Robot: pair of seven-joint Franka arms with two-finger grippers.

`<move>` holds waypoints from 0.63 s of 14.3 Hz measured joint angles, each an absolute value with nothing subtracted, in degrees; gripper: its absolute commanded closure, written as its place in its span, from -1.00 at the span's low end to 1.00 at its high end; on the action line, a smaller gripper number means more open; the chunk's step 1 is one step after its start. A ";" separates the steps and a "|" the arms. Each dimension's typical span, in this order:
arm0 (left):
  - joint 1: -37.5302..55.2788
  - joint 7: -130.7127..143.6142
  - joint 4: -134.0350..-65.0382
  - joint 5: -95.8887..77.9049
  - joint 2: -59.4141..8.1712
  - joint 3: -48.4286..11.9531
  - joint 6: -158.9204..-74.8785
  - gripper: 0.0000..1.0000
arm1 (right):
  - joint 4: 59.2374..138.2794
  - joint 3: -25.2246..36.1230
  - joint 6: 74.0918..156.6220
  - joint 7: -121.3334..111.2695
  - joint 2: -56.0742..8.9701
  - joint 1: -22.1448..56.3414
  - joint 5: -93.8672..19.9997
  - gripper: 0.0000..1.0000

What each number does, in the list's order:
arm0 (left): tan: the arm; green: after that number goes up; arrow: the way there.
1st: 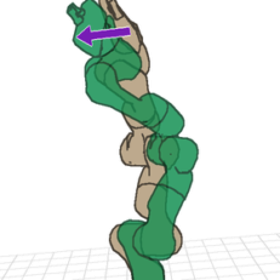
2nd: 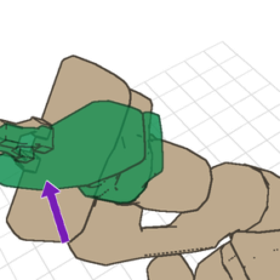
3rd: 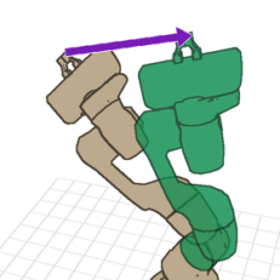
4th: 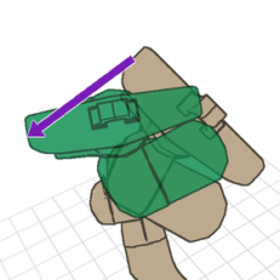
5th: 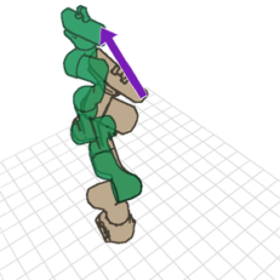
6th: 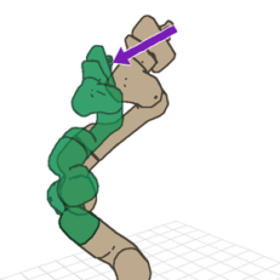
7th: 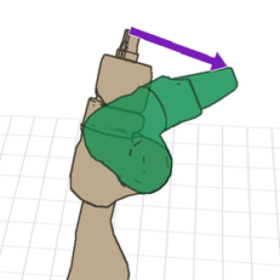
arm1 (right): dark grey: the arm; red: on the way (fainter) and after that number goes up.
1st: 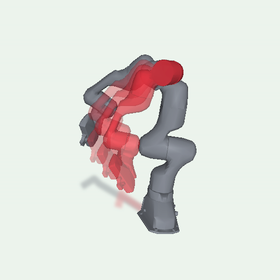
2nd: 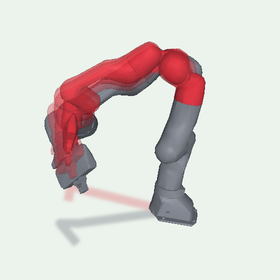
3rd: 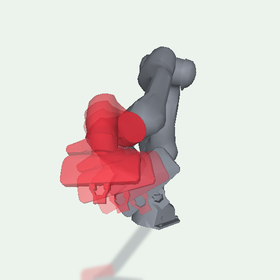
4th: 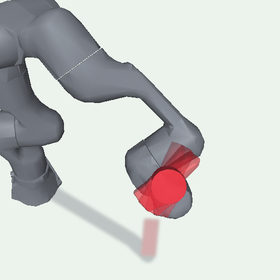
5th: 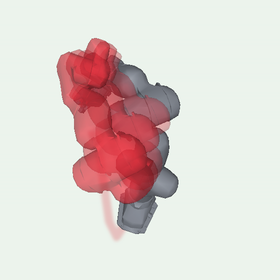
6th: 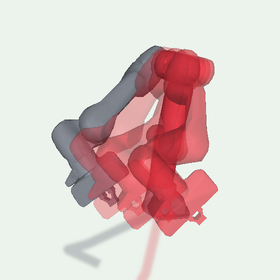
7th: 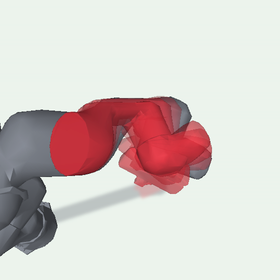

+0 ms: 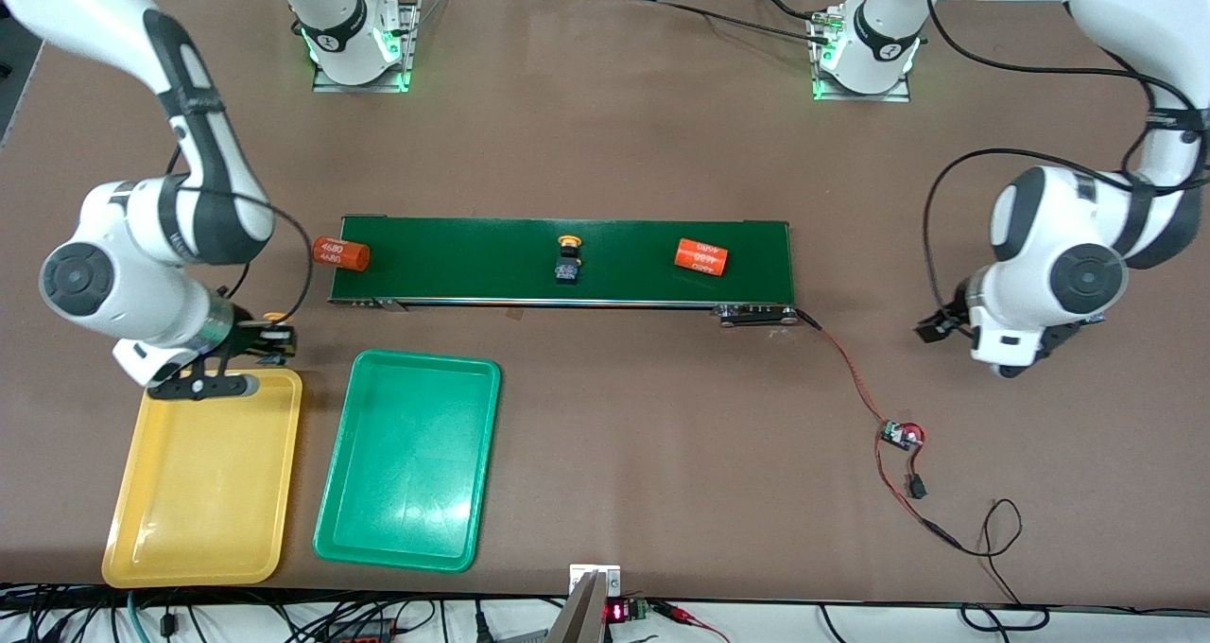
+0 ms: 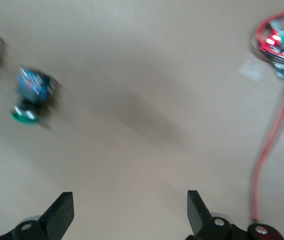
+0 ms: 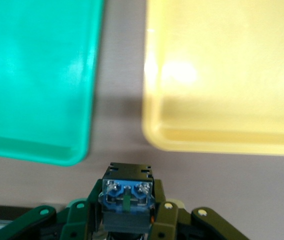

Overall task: Sort buttons by color to trays
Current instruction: 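Lower the button into the yellow tray and open the right gripper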

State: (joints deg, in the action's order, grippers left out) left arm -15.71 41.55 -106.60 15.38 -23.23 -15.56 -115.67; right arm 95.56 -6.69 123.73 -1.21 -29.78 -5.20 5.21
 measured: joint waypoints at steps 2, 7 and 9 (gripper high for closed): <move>-18.00 31.69 -106.61 15.83 -23.23 -13.20 -118.22 -1.00 | 92.79 -4.06 127.18 -7.36 -33.37 -6.33 5.37 0.79; -23.06 8.67 -109.41 15.86 -23.68 -7.45 -128.34 -1.00 | 86.89 0.09 134.36 -13.72 -41.44 -7.47 5.38 0.79; -25.35 3.14 -112.10 15.86 -24.63 -6.64 -133.66 -1.00 | 85.13 0.08 136.56 -13.83 -43.24 -7.40 5.41 0.79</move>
